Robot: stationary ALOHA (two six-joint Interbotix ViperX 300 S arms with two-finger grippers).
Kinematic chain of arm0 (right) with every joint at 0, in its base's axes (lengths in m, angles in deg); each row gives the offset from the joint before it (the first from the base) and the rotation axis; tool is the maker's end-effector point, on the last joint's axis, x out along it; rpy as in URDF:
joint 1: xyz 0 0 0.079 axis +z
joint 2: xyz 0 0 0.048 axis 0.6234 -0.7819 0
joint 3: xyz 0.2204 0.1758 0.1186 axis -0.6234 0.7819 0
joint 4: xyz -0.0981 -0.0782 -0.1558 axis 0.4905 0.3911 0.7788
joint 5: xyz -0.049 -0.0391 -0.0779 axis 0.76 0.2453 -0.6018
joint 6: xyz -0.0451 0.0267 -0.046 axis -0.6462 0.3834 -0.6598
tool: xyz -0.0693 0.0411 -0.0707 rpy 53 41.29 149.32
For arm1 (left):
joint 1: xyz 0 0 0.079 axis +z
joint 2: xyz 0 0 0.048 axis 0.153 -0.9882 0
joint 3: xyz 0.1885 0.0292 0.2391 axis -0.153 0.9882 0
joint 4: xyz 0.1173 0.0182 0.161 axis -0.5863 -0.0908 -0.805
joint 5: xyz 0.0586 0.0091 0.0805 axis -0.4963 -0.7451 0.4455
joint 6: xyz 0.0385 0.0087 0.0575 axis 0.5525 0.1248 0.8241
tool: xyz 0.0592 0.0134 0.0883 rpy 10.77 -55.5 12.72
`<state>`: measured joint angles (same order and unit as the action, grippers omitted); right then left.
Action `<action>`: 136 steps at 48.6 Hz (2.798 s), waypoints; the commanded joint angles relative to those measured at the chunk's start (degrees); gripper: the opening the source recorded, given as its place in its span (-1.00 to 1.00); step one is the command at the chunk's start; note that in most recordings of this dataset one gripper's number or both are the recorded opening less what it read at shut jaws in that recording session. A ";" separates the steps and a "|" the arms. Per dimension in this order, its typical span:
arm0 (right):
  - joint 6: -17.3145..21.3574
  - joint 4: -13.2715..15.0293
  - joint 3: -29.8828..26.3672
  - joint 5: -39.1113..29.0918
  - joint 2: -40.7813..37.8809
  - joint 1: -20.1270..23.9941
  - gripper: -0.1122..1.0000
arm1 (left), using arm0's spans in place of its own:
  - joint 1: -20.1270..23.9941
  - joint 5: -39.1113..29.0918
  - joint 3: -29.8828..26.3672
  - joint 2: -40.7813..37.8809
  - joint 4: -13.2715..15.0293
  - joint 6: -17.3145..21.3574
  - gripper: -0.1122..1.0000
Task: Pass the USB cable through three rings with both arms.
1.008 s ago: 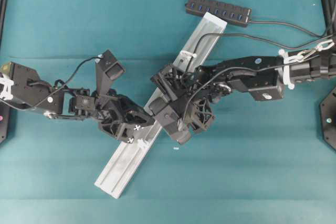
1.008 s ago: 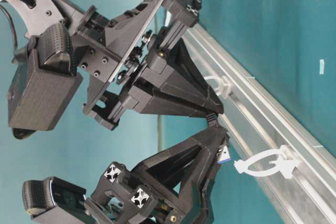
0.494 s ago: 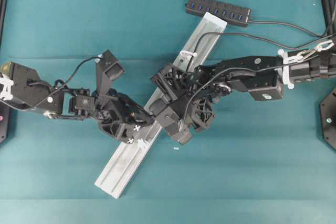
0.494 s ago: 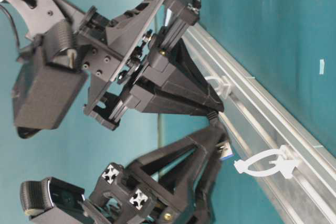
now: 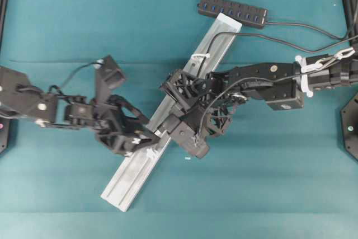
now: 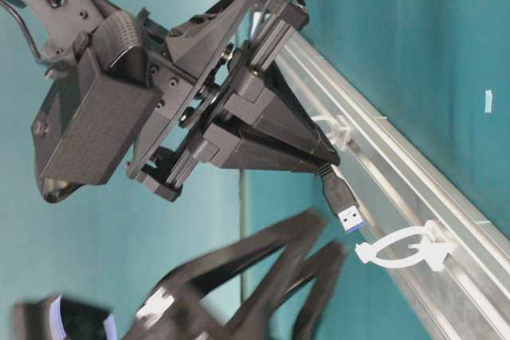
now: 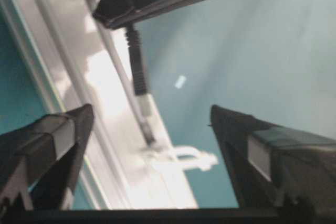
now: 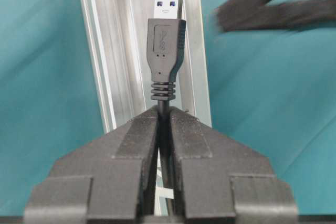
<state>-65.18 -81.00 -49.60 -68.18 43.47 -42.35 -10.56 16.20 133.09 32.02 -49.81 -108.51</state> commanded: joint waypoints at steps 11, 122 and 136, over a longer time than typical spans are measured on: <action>-2.29 1.14 -0.35 0.62 -0.35 1.76 -0.67 | -2.99 -7.65 3.96 12.66 -0.18 -0.09 0.92; 1.05 -3.16 -6.33 3.16 -5.36 8.17 -0.67 | -8.26 -13.10 6.42 18.63 -0.18 -1.23 0.92; 0.88 -5.45 -6.24 3.16 -5.27 7.56 -0.67 | -8.35 -8.61 5.80 14.33 -0.18 -2.90 0.91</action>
<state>-64.91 -86.01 -55.49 -65.19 38.38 -34.70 -18.73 5.92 140.12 47.41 -49.81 -111.32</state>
